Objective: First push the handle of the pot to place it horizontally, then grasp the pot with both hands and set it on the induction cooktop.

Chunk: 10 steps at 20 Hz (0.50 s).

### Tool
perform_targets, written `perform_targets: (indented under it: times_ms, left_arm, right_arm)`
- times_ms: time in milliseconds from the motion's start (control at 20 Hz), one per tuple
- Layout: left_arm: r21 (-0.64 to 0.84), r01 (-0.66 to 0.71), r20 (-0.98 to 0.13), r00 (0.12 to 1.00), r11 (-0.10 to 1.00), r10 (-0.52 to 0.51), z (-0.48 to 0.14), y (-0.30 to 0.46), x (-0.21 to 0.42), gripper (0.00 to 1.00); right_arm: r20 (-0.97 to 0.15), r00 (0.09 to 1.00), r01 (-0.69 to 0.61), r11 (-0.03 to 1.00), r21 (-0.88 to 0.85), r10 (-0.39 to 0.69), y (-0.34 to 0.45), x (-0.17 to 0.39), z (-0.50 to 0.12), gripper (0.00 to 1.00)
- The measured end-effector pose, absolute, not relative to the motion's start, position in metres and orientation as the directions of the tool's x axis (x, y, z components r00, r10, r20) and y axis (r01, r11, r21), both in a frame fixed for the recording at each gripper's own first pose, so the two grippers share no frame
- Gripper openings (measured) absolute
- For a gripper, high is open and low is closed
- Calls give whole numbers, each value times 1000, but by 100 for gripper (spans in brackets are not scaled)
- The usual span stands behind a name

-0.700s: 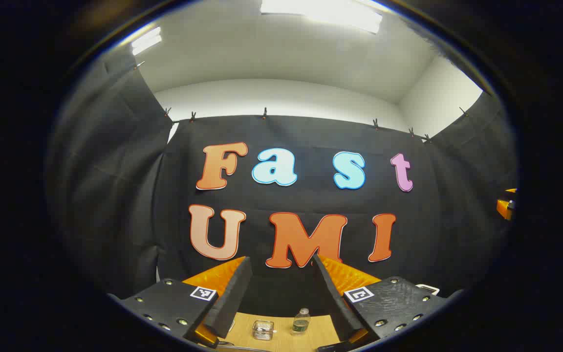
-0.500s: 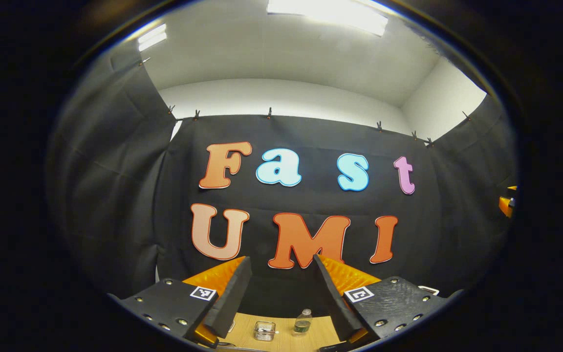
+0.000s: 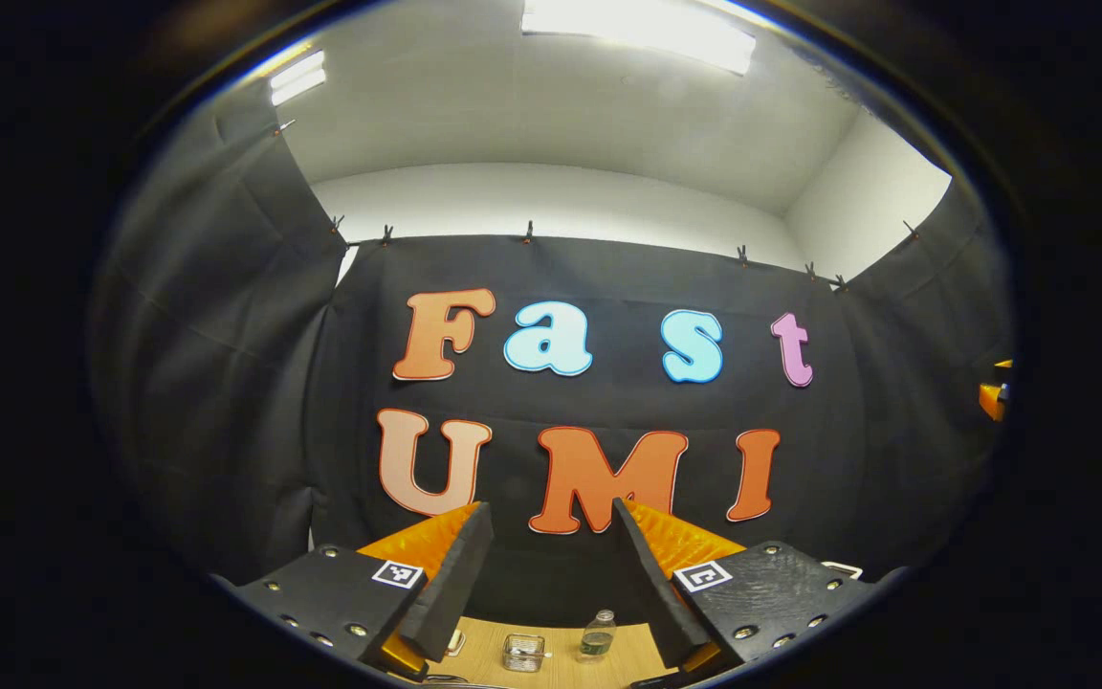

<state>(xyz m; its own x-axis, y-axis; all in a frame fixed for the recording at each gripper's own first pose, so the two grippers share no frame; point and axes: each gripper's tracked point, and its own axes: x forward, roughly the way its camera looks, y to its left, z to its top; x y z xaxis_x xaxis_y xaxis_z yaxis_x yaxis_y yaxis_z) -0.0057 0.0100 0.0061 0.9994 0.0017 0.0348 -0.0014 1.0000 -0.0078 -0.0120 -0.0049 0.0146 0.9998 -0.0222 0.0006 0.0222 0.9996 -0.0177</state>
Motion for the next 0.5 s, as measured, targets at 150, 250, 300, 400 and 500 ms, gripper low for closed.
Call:
perform_targets:
  times_ms: [150,250,300,400,500]
  left_arm:
    - [-11,-7,32,999,1000,7,4,5,-8,79]
    - [-11,-7,25,1000,1000,7,1,-1,-11,79]
    - [-9,-1,18,1000,1000,2,-1,-5,-10,79]
    - [5,3,2,1000,1000,-3,-6,-9,-13,79]
    - [26,2,-24,1000,1000,-1,-13,-12,-17,80]
  right_arm:
    - [-3,1000,19,1000,-25,-19,-10,-11,12,95]
    - [-16,1000,10,1000,-22,-10,-9,-10,6,95]
    - [-22,1000,12,1000,-26,-12,-11,-9,2,94]
    - [-37,999,12,999,-30,-13,-14,-7,-7,94]
    - [-48,999,3,1000,-12,-4,-12,-4,-13,94]
